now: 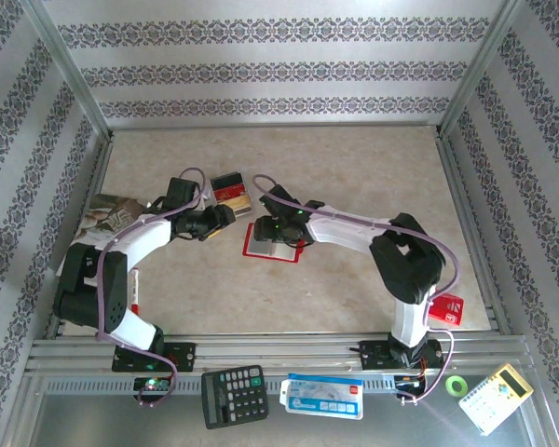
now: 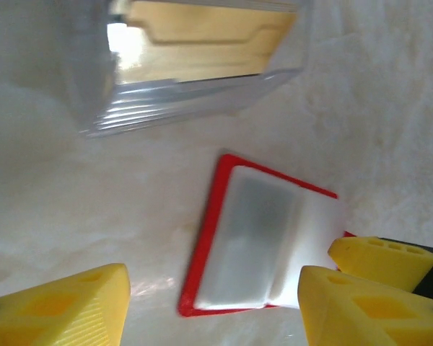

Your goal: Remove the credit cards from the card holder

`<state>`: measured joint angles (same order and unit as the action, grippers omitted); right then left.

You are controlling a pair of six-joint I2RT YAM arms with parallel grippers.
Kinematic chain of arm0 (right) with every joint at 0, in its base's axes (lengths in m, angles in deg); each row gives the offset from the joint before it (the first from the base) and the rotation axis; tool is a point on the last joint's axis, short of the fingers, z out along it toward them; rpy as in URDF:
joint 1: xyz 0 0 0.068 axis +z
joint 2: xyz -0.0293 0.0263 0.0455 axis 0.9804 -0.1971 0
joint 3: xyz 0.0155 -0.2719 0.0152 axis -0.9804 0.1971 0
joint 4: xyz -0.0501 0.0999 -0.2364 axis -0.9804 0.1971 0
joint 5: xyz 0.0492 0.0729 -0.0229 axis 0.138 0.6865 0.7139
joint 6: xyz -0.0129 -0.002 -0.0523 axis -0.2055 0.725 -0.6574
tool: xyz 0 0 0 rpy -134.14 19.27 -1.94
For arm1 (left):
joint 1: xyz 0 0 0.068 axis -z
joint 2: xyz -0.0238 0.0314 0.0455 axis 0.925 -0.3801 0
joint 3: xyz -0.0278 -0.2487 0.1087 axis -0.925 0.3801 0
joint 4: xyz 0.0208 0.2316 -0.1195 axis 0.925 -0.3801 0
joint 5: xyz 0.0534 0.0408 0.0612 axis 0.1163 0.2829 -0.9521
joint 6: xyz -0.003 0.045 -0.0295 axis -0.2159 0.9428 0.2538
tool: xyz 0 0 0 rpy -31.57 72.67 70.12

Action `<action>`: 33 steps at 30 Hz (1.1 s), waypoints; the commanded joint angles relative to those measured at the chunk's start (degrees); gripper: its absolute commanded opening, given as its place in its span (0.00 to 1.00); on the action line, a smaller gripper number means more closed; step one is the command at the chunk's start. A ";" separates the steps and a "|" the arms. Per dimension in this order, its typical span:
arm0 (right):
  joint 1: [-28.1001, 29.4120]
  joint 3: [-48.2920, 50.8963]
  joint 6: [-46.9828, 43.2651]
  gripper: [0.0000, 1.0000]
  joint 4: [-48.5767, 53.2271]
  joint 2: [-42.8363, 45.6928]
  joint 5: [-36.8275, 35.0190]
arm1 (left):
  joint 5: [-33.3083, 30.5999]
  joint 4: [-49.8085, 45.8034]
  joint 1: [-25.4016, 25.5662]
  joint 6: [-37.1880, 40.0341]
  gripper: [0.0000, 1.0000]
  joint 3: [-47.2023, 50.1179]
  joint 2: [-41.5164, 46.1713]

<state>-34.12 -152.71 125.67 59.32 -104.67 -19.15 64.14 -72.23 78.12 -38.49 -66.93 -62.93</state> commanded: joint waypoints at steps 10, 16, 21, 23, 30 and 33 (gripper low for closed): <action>1.19 -10.61 -4.84 0.64 12.33 -10.28 -1.51 | -3.15 -3.50 -1.11 -0.09 0.75 1.44 2.34; 0.67 -10.14 -4.73 0.60 14.20 -12.38 -0.16 | -1.27 -3.49 -1.13 -0.46 0.75 0.21 0.94; -1.09 -6.48 -4.84 0.49 11.96 -10.98 1.41 | 0.97 -7.11 -1.12 1.20 0.70 -2.88 -0.65; -1.59 -5.62 -5.18 0.43 11.49 -10.64 1.78 | 1.58 -7.00 -0.98 1.02 0.67 -3.00 -0.77; -2.08 -4.50 -5.80 0.33 10.77 -10.26 2.08 | 3.78 -5.38 0.88 -0.14 0.57 -2.25 -1.76; -2.16 -4.12 -5.85 0.31 10.14 -9.98 2.26 | 4.53 -5.34 2.58 -0.10 0.50 -2.44 -2.71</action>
<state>-35.78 -159.31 120.51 66.68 -113.02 -17.03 66.83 -76.65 79.00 -38.66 -68.42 -64.57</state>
